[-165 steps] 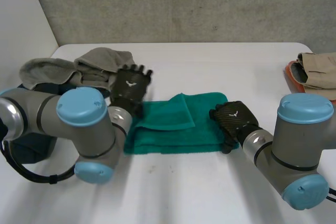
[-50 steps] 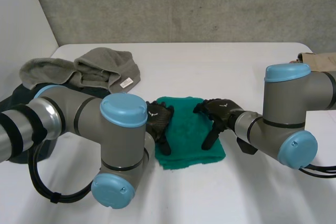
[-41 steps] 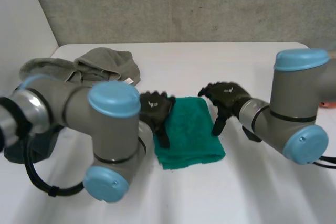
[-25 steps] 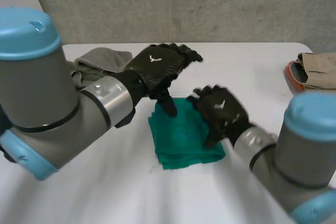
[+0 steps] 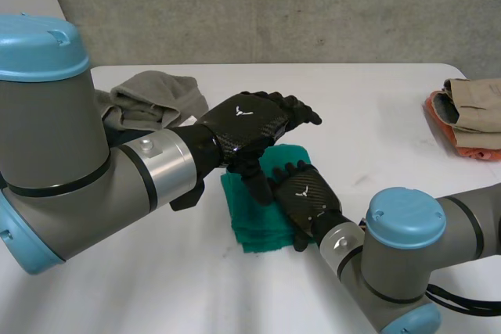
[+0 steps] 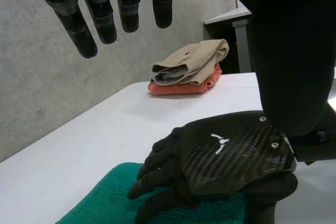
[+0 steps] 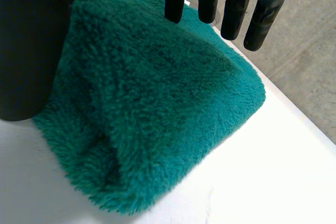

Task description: Fold the laundry.

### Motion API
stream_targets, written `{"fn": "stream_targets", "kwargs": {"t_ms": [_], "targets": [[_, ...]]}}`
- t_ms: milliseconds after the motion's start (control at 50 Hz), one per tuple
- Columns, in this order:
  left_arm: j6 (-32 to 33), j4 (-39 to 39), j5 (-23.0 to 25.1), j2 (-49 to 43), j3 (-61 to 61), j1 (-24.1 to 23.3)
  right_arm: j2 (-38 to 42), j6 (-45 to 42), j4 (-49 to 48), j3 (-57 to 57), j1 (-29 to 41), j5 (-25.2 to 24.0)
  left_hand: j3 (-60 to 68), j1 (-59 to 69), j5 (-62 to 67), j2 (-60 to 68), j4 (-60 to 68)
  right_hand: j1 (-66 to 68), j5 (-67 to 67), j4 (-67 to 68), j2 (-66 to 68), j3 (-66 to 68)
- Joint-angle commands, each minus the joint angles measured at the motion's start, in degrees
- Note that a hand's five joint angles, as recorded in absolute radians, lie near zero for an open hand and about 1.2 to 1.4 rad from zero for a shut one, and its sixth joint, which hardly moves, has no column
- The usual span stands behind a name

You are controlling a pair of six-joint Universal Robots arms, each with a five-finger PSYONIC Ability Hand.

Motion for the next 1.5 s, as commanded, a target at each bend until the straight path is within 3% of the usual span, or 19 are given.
{"fn": "stream_targets", "kwargs": {"t_ms": [20, 300, 360, 400, 420, 580, 720, 980, 1160, 1360, 1500], "targets": [[0.00, -0.01, -0.03, -0.06, 0.00, 0.00, 1.56, 0.08, 0.04, -2.58, 0.01, -0.06, 2.06, 1.76, 1.74, 2.12, 2.30, 3.40, 1.72, 1.47, 2.38, 2.65], [0.00, 0.08, -0.03, 0.20, -0.08, 0.09, 6.04, 0.43, 0.66, -10.66, 0.01, -0.59, 2.23, 1.93, 1.91, 2.29, 2.46, 22.73, 21.05, 20.80, 21.71, 21.98], [0.09, 0.08, -0.03, 0.20, -0.08, 0.09, 7.27, 0.61, 0.66, -12.42, 0.01, -0.85, 2.23, 1.93, 1.91, 2.29, 2.46, 43.22, 41.53, 41.29, 42.20, 42.47], [0.00, 0.08, -0.03, 0.29, -0.26, 0.09, 7.98, 0.70, 0.57, -13.74, -0.08, -1.03, 2.23, 1.93, 1.91, 2.29, 2.46, 66.07, 64.38, 64.14, 65.05, 65.32], [0.00, 0.08, -0.03, 0.37, -0.26, 0.18, 8.07, 0.70, 0.48, -14.09, -0.25, -1.12, 2.23, 1.93, 1.91, 2.29, 2.46, 68.43, 66.74, 66.50, 67.41, 67.68], [0.00, 0.17, -0.03, 0.64, -0.35, 1.94, 7.63, 1.05, 0.04, -16.29, -0.69, -1.91, 2.23, 1.93, 1.91, 2.29, 2.46, 68.45, 66.77, 66.52, 67.43, 67.70], [0.00, 0.17, -0.12, 0.81, -0.26, 3.17, 5.87, 0.79, -0.13, -17.43, -8.16, -2.78, 2.57, 2.26, 2.24, 2.62, 2.80, 68.45, 66.77, 66.52, 67.43, 67.70], [-0.52, 0.26, -0.12, 2.75, -0.26, 4.84, 4.38, 2.10, -6.02, -33.59, -20.38, -15.70, 2.57, 2.26, 2.24, 2.63, 2.80, 68.45, 66.77, 66.52, 67.43, 67.70], [-0.52, 0.26, -0.12, 2.66, -0.26, 5.01, 5.34, 10.35, -10.50, -46.08, -34.70, -23.08, 2.57, 2.26, 2.24, 2.63, 2.80, 68.45, 66.77, 66.52, 67.43, 67.70], [-0.52, 0.26, -0.12, 2.66, -0.43, 5.01, 14.04, 19.85, -21.75, -51.62, -47.09, -34.68, 2.57, 2.26, 2.24, 2.63, 2.80, 68.45, 66.77, 66.52, 67.43, 67.70], [-0.52, 0.52, -0.20, 2.05, -0.43, 5.01, 21.86, 22.14, -26.41, -52.15, -53.34, -36.18, 2.73, 2.43, 2.41, 2.79, 2.97, 68.45, 66.77, 66.52, 67.43, 67.70]]}}
